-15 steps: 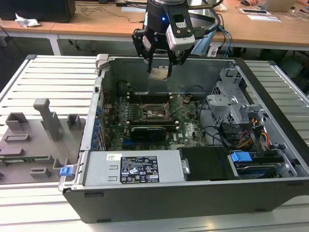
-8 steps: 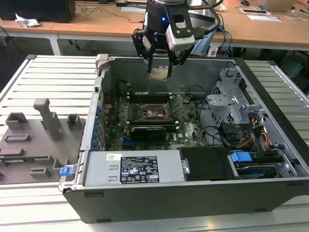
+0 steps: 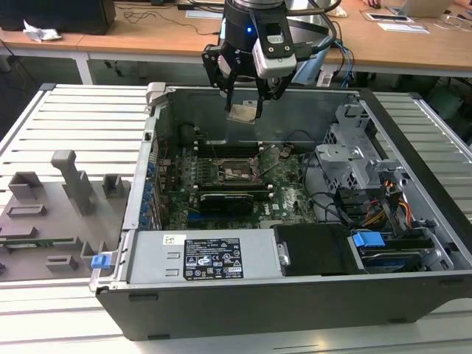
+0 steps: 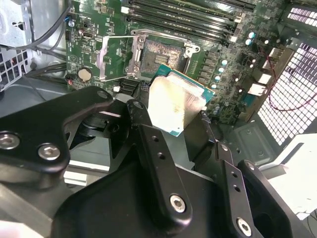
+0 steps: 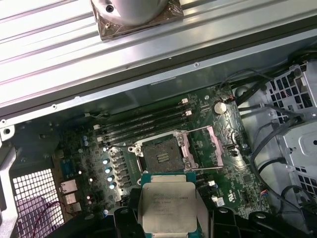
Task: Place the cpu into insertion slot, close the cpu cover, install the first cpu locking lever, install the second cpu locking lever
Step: 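Place the cpu into insertion slot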
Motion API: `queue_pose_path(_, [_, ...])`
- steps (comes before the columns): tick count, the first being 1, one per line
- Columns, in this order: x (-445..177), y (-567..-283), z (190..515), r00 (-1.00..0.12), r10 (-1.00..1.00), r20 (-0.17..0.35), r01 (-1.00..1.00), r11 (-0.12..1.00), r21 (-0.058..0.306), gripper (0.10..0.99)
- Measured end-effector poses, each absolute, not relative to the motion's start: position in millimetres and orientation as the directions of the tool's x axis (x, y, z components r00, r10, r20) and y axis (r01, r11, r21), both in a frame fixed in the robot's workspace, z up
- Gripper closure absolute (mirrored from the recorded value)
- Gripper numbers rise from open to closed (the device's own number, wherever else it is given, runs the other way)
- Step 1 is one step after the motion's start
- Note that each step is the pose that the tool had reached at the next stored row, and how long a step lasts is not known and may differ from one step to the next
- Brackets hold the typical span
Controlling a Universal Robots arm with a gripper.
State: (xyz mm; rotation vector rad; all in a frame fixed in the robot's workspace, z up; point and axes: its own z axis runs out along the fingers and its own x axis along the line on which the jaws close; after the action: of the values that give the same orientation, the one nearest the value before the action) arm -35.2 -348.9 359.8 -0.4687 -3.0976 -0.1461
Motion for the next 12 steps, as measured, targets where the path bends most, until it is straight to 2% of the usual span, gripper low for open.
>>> queue_pose_path(12, [-35.2, -348.9, 358.1, -0.944, 0.331, 0.019, 0.331, 0.939, 0.092, 0.561])
